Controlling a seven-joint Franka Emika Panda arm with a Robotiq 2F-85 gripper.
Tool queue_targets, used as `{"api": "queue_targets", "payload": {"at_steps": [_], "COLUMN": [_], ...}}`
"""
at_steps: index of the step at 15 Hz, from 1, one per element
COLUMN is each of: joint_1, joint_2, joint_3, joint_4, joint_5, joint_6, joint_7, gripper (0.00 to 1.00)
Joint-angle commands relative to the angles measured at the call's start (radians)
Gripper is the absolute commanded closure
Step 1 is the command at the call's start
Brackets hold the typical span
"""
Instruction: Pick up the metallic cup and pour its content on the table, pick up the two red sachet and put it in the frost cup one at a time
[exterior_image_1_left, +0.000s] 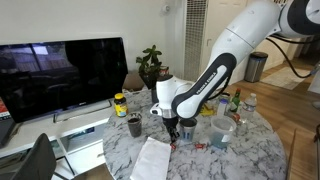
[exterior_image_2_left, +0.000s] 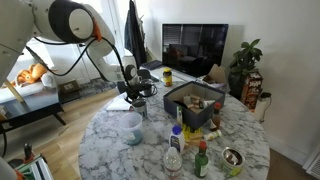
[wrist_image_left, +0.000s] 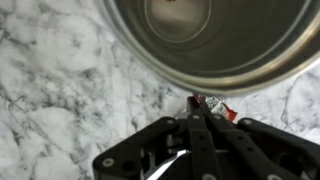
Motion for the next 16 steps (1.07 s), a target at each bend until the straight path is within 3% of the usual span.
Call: {"api": "queue_targets", "payload": {"at_steps": [1,5,10,13,16], "joint_1": [-0.011,-0.019,-0.102,-0.141,-0.161], "joint_2": [-0.139,-0.299,-0.551,-0.682,-0.737], "joint_3": [0.025,0.016,-0.009,-0.057,-0.117], "joint_4": [-0.085,-0.172,-0.374,-0.490,-0.561], "joint_5": [0.013,0.006,0.073,0.082,0.056], "joint_6": [-0.056,-0.138,-0.141,-0.151,-0.165], "joint_7": [0.001,0.005,0.008,0.012,0.040], "gripper": [1.00,1.00,1.00,1.00,1.00]}}
